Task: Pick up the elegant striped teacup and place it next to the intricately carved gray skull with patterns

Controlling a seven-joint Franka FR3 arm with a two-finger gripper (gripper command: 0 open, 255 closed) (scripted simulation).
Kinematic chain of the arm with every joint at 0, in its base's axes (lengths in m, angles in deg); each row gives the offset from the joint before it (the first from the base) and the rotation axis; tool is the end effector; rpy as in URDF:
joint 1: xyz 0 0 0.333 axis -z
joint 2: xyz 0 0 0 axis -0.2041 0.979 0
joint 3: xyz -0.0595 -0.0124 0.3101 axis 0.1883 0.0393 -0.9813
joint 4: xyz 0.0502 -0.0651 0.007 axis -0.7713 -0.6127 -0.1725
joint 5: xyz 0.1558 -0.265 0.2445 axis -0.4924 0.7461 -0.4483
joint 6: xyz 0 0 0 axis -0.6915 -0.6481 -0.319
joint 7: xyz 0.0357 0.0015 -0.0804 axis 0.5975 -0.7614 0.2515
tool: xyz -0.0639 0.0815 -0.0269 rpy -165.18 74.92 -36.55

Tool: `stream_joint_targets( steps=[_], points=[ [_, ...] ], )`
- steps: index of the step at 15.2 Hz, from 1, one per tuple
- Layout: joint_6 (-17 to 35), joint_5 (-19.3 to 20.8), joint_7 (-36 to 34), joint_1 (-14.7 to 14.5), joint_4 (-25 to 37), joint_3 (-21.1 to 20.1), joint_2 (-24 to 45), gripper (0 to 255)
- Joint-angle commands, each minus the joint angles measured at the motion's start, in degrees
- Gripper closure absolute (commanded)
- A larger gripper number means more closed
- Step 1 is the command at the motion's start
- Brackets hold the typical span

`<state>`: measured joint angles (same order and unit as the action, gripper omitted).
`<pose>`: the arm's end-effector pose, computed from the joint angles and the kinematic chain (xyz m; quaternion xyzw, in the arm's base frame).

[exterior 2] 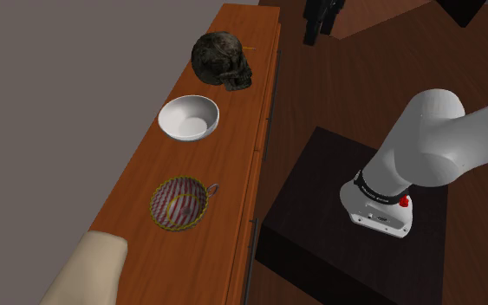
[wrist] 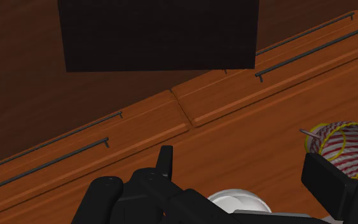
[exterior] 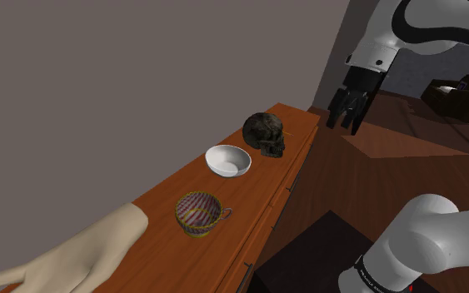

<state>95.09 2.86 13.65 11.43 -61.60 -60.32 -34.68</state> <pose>0.2891 -0.0087 0.6283 -0.9963 0.0245 0.0127 0.0813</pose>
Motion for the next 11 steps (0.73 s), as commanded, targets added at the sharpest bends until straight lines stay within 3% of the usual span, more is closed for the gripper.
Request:
stream_joint_targets(
  steps=[1, 11],
  points=[
    [0.0, 0.0, 0.0, 0.0, 0.0, 0.0, 0.0, 0],
    [15.3, -6.0, -8.0, -3.3, -7.6, -10.7, 6.1, 0]
  ],
)
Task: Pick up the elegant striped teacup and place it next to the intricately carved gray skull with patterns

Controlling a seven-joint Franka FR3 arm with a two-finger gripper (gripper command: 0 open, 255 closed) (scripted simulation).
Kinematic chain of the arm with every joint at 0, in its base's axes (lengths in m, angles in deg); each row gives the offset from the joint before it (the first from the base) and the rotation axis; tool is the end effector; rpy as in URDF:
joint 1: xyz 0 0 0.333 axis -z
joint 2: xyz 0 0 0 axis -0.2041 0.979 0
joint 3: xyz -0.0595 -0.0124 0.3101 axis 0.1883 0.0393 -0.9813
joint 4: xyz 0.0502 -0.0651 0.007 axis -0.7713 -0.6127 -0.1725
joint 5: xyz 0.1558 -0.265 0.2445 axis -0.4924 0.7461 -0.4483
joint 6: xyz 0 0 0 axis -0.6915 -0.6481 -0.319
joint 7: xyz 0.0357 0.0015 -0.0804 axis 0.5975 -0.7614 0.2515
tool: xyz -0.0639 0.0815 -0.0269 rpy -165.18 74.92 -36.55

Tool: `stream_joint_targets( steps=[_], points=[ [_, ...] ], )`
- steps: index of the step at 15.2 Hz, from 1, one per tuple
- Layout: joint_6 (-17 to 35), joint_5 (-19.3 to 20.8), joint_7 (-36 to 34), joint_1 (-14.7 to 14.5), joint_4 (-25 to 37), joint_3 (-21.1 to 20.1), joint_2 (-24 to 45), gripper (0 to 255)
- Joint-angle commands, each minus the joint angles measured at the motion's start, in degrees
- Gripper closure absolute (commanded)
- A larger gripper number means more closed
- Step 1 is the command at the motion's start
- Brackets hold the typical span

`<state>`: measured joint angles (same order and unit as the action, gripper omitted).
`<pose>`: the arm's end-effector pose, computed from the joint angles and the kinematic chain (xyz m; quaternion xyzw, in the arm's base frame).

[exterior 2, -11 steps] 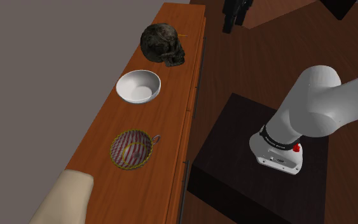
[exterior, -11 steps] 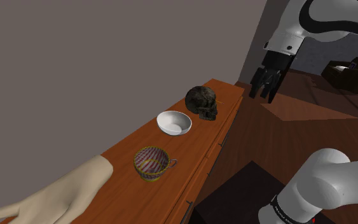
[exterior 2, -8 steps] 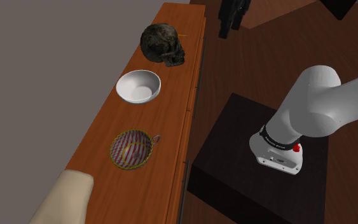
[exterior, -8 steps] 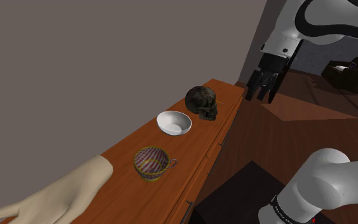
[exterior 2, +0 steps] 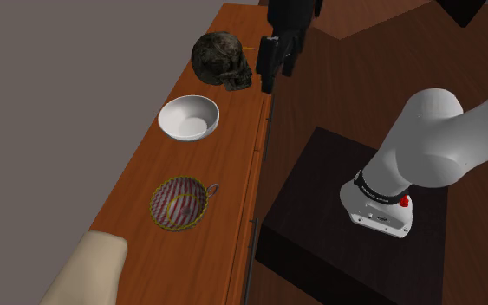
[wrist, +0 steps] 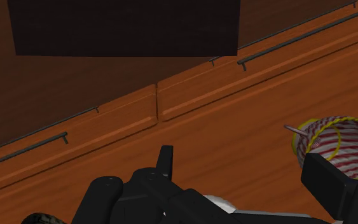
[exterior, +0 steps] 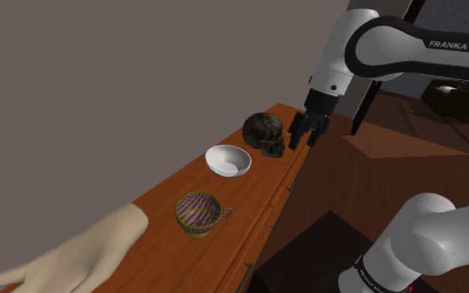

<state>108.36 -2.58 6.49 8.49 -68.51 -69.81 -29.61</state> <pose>0.3271 0.0827 0.5624 -0.9972 0.0188 0.0130 0.0717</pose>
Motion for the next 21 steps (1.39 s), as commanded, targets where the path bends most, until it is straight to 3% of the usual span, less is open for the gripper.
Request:
stream_joint_targets(
  steps=[1, 12, 21],
  points=[
    [3.7, -1.1, -1.6, -0.7, -1.1, -2.2, 2.1, 0],
    [21.0, -3.3, -10.8, -3.2, -0.1, -13.9, 18.7, 0],
    [32.2, 2.2, -20.2, -3.9, 5.5, -21.1, 35.1, 0]
  ],
)
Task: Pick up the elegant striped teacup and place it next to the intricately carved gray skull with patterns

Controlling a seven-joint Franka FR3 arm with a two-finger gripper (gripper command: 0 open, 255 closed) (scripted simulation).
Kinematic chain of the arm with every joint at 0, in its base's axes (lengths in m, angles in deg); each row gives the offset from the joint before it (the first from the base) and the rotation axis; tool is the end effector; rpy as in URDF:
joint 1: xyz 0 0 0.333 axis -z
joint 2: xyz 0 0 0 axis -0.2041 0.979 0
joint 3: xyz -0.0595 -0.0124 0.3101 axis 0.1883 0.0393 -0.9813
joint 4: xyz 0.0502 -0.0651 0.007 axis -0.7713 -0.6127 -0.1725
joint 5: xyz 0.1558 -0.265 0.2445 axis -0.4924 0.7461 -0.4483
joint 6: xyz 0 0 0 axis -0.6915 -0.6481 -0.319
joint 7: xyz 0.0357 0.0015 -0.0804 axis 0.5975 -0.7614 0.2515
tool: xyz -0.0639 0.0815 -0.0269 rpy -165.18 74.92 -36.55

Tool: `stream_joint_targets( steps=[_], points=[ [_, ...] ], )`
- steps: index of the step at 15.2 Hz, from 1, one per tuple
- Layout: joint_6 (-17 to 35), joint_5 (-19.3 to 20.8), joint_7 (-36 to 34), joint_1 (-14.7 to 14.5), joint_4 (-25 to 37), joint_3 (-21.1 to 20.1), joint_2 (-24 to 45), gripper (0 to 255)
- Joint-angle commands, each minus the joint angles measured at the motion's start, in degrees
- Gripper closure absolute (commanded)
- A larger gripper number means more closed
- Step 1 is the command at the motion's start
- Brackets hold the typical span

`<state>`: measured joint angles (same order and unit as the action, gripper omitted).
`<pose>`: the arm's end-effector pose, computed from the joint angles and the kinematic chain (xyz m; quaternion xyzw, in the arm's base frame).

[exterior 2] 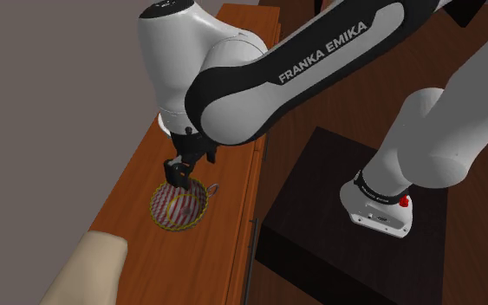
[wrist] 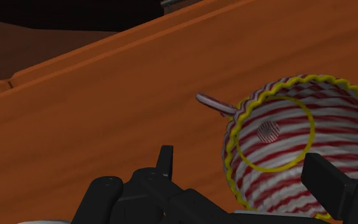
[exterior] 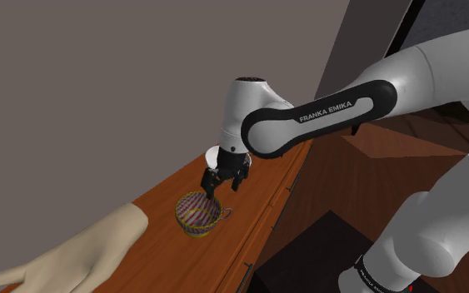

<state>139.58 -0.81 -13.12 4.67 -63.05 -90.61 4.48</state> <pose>0.4125 0.2879 0.3986 -0.9987 0.0067 0.0113 0.0502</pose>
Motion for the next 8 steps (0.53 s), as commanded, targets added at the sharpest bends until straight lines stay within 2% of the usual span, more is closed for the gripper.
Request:
stream_joint_targets(
  steps=[1, 8],
  points=[
    [1.8, 0.6, -0.7, -0.1, -0.3, -0.4, 1.5, 0],
    [6.3, 1.7, -1.6, -0.3, -2.0, -0.9, 4.4, 0]
  ],
)
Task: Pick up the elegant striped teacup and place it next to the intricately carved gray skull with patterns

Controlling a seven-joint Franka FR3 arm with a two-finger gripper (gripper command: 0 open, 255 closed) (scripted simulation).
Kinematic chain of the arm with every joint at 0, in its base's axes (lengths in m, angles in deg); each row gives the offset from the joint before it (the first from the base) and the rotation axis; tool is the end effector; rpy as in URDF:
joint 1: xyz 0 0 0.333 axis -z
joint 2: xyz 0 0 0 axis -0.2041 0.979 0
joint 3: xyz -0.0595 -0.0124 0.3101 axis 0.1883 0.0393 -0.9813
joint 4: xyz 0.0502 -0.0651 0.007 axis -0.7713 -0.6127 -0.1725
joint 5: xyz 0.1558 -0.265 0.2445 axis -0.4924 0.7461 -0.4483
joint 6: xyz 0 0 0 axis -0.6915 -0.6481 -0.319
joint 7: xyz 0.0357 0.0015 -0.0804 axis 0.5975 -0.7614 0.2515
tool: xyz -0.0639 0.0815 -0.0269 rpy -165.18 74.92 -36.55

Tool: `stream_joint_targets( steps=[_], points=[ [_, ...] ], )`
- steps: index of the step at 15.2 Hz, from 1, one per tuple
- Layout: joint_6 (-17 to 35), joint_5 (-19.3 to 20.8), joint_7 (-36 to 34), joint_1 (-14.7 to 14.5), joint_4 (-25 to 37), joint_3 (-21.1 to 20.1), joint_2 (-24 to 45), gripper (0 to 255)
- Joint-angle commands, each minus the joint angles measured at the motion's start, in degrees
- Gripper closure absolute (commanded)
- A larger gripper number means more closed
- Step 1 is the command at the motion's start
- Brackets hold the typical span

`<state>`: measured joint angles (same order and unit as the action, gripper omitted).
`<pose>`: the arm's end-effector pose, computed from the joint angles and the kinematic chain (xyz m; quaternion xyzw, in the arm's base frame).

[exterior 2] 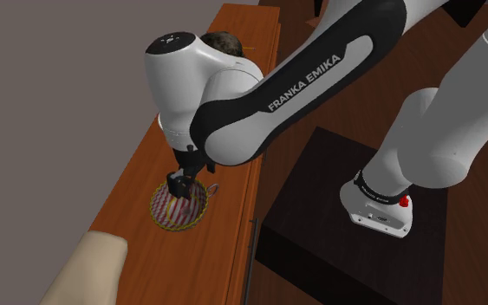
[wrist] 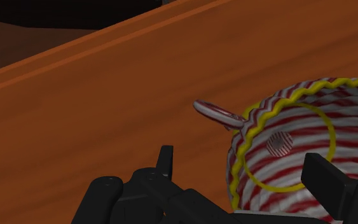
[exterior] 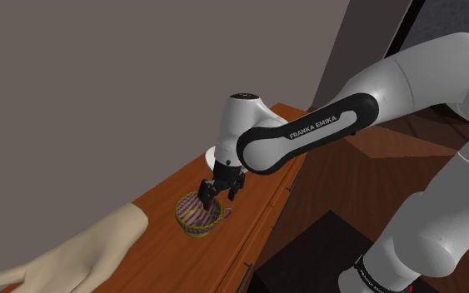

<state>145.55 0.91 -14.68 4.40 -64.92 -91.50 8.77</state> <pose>0.4133 0.2949 0.3597 -0.9987 0.0066 0.0112 0.0502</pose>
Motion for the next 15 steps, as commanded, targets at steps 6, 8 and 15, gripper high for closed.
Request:
stream_joint_targets(
  steps=[6, 8, 15],
  points=[
    [0.3, 0.0, 0.0, 0.0, -0.2, 0.0, 0.1, 0],
    [0.3, 0.0, 0.0, 0.0, -0.2, 0.0, 0.1, 255],
    [0.3, 0.0, 0.0, 0.0, -0.2, 0.0, 0.1, 255]
  ],
)
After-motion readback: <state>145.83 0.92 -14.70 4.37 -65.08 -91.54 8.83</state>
